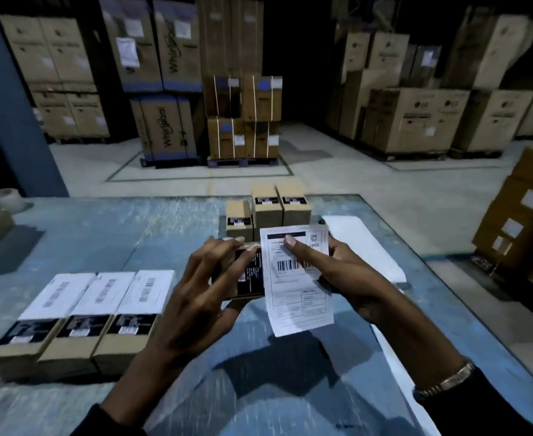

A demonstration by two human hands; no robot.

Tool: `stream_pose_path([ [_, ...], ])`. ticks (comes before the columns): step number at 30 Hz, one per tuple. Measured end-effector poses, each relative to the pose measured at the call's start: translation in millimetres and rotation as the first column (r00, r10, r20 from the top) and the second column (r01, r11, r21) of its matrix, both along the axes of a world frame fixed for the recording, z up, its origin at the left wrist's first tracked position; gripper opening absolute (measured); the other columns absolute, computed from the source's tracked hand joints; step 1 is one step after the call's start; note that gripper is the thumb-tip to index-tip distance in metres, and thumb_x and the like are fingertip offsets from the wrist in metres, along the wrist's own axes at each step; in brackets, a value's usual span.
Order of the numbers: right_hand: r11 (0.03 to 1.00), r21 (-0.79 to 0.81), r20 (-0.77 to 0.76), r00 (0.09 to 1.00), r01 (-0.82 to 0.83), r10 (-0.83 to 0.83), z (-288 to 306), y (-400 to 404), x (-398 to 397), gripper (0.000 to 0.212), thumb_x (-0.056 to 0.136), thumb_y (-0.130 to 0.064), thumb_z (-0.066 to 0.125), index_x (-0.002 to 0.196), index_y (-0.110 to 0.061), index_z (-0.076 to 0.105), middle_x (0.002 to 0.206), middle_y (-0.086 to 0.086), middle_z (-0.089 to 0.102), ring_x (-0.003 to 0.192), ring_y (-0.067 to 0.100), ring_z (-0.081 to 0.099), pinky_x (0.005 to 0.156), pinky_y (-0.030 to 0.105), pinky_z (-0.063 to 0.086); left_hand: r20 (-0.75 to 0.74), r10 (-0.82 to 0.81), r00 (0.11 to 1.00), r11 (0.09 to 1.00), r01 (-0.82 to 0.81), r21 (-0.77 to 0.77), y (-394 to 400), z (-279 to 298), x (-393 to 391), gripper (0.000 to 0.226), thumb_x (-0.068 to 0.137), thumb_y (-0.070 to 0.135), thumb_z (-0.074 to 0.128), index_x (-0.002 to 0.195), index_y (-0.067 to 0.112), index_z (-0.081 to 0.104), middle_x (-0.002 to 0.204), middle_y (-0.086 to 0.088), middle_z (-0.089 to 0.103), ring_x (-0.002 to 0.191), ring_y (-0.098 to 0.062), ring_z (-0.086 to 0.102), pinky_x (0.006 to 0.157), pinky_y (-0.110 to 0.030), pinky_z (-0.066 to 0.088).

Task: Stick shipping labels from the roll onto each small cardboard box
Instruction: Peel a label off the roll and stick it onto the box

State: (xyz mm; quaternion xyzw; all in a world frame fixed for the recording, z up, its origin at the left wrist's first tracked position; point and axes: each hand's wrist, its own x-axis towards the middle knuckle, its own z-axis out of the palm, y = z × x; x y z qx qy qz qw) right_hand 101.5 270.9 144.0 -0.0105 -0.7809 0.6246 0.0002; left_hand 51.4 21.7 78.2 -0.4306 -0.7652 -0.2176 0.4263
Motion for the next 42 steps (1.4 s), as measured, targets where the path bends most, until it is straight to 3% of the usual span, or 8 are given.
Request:
stream_pose_path([
  [4,0.998,-0.067,-0.183,0.983,-0.006,-0.006,17,7,-26,0.018,0.096,-0.039,0.075,0.105,-0.023,0.076,0.092,-0.005,0.081,0.071,0.006,0.070,0.059,0.017,0.048,0.029,0.036,0.999,0.996,-0.038,0.083,13,17,-32,0.085,0.083,0.011,0.090,0.156,0.007,0.047,0.162,-0.014,0.044,0.156,-0.034,0.035,0.132,-0.040,0.025],
  [9,0.994,-0.100,-0.296,0.953,0.043,-0.071,0,9,-56,0.035,0.085,-0.037,0.084,0.111,-0.018,0.073,0.100,0.001,0.082,0.090,0.015,0.078,0.071,0.022,0.057,0.456,-0.186,0.871,0.935,0.015,0.353,25,10,-39,0.100,0.083,0.035,0.074,0.167,0.020,0.020,0.179,0.006,0.009,0.164,-0.023,0.018,0.131,-0.053,0.024],
  [13,0.997,-0.060,-0.333,0.941,0.040,-0.057,-26,3,-66,0.046,0.076,-0.040,0.087,0.114,-0.020,0.073,0.105,-0.005,0.080,0.099,0.019,0.078,0.080,0.032,0.064,0.691,-0.386,0.611,0.783,-0.179,0.596,29,8,-26,0.102,0.067,0.079,0.075,0.152,0.058,0.023,0.148,0.020,0.052,0.129,0.010,0.056,0.108,-0.026,0.046],
  [17,1.000,-0.030,-0.336,0.942,-0.001,-0.009,-38,-7,-65,0.054,0.071,-0.052,0.085,0.117,-0.028,0.072,0.109,-0.008,0.079,0.103,0.013,0.076,0.084,0.036,0.065,0.699,-0.376,0.608,0.696,-0.313,0.646,33,0,-32,0.113,0.054,0.076,0.085,0.152,0.040,0.043,0.128,0.015,0.066,0.111,0.013,0.065,0.090,-0.010,0.054],
  [24,0.999,-0.042,-0.374,0.927,-0.009,-0.008,-47,-18,-60,0.053,0.075,-0.047,0.084,0.122,-0.026,0.070,0.107,-0.011,0.078,0.100,0.011,0.076,0.079,0.028,0.063,0.636,-0.474,0.609,0.513,-0.396,0.762,38,0,-30,0.095,0.054,0.052,0.102,0.134,0.029,0.057,0.119,-0.001,0.074,0.108,-0.015,0.076,0.094,-0.044,0.064],
  [31,0.998,-0.053,-0.404,0.912,0.045,-0.063,-56,-29,-56,0.073,0.079,-0.070,0.077,0.145,-0.048,0.055,0.115,-0.005,0.077,0.106,0.012,0.076,0.089,0.035,0.064,0.603,-0.489,0.630,0.449,-0.412,0.793,45,-3,-18,0.086,0.057,0.041,0.099,0.131,0.028,0.057,0.120,0.000,0.073,0.109,-0.017,0.075,0.093,-0.048,0.064],
  [36,0.996,-0.071,-0.496,0.865,0.053,-0.081,-56,-37,-47,0.059,0.093,-0.044,0.071,0.148,-0.033,0.053,0.090,-0.016,0.075,0.088,0.001,0.074,0.074,0.018,0.058,0.560,-0.430,0.708,0.469,-0.355,0.809,47,0,-9,0.087,0.059,0.053,0.099,0.131,0.029,0.056,0.127,0.007,0.068,0.118,-0.016,0.071,0.093,-0.045,0.064],
  [42,0.990,-0.055,-0.567,0.813,0.128,-0.137,-55,-41,-43,0.052,0.093,-0.029,0.069,0.144,-0.024,0.056,0.103,-0.050,0.062,0.096,-0.015,0.067,0.068,0.010,0.054,0.542,-0.489,0.683,0.428,-0.353,0.832,53,4,0,0.089,0.059,0.047,0.102,0.132,0.025,0.056,0.118,0.020,0.070,0.112,-0.011,0.073,0.092,-0.045,0.065],
])
